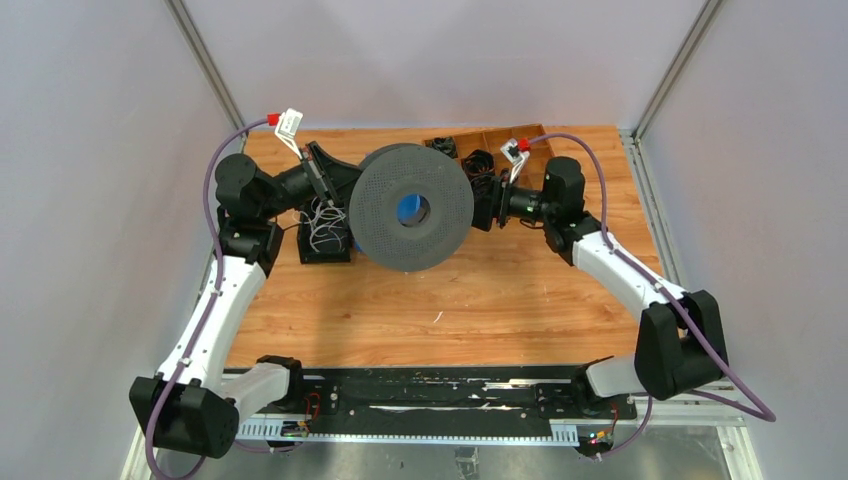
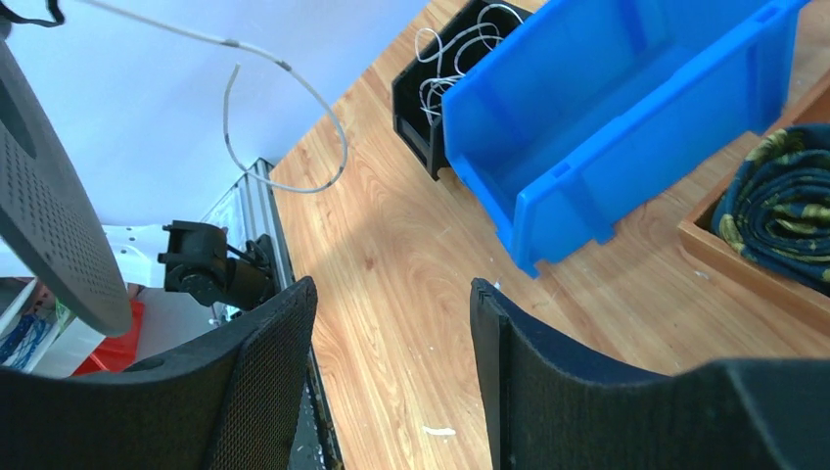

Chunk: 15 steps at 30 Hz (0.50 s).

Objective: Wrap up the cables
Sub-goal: Wrap the cable around the cable reel.

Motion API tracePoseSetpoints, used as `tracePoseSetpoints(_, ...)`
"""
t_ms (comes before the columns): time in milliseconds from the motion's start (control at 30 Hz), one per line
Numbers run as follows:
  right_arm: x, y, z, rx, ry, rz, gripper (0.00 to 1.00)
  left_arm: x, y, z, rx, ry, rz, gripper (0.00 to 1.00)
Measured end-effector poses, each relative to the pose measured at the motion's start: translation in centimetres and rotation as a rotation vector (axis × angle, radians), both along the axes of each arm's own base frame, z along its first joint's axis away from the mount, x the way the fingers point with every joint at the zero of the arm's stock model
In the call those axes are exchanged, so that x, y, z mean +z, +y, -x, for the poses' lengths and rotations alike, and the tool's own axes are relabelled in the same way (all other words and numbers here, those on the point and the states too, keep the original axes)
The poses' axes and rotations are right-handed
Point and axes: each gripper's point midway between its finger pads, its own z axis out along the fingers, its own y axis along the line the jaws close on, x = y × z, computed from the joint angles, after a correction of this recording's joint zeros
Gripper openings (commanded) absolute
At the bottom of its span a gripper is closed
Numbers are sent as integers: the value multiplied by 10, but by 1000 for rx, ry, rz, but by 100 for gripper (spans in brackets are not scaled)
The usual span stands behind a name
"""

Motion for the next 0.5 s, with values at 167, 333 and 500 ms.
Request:
tracePoseSetpoints(167, 8, 5, 0, 21, -20, -71, 59, 3, -2, 10, -46, -36, -5, 0)
tracePoseSetpoints(333, 19, 7, 3, 44, -46, -125, 59, 2, -3, 13, -60, -45, -8, 0)
tracePoseSetpoints(500, 27, 10, 4, 52, -68, -146, 58, 2, -3, 13, -64, -45, -9, 0)
